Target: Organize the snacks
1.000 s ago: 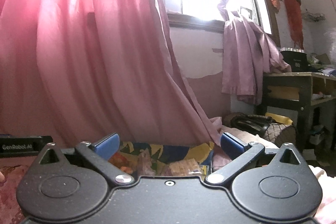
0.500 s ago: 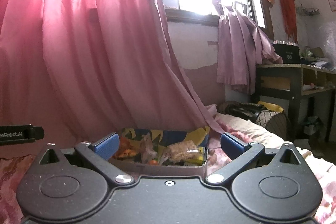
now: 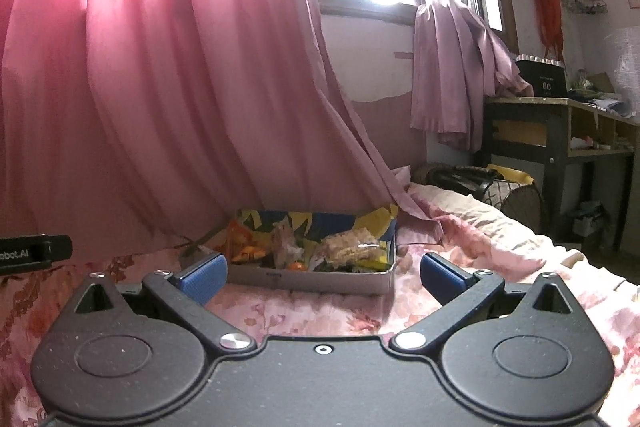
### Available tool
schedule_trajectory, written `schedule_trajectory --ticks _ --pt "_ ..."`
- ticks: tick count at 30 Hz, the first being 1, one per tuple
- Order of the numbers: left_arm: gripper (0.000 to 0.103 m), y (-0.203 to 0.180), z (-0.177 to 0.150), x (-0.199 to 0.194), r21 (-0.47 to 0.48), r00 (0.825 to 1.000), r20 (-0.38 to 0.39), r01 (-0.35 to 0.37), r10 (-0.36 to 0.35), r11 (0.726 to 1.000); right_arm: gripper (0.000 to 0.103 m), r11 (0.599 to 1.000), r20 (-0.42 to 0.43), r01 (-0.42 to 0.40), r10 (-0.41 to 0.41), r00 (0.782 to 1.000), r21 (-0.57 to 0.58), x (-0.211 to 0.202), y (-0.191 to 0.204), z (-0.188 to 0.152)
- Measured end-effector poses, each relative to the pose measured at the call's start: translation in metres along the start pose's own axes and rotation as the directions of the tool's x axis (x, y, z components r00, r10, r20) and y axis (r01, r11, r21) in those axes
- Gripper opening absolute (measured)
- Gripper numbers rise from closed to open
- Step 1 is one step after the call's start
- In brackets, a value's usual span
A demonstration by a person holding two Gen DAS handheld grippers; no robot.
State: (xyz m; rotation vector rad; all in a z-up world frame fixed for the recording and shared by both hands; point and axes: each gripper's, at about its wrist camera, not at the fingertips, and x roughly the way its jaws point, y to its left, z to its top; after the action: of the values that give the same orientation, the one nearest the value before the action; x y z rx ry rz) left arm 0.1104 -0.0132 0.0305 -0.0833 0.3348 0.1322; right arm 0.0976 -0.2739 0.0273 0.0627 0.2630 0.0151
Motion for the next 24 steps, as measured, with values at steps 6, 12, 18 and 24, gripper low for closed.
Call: schedule_trajectory --ticks 6,12,18,24 --pt "0.103 0.008 -0.007 0.000 0.002 1.000 -0.010 0.006 -0.006 1.000 0.102 1.000 -0.009 0.011 -0.011 1.000 -0.021 -0.002 0.007 -0.004" --pt "0.103 0.016 -0.011 0.000 -0.005 1.000 -0.016 0.010 -0.010 1.000 0.102 0.999 -0.015 0.016 -0.016 1.000 -0.034 -0.004 0.012 -0.007" --pt "0.103 0.022 -0.016 0.000 -0.009 1.000 -0.017 0.008 -0.008 1.000 0.102 0.999 -0.028 0.019 -0.020 0.999 -0.041 -0.007 0.017 -0.013" --pt "0.103 0.025 -0.021 0.001 0.003 1.000 -0.026 0.008 -0.008 1.000 0.102 0.999 -0.042 0.024 -0.026 0.999 -0.041 -0.007 0.020 -0.019"
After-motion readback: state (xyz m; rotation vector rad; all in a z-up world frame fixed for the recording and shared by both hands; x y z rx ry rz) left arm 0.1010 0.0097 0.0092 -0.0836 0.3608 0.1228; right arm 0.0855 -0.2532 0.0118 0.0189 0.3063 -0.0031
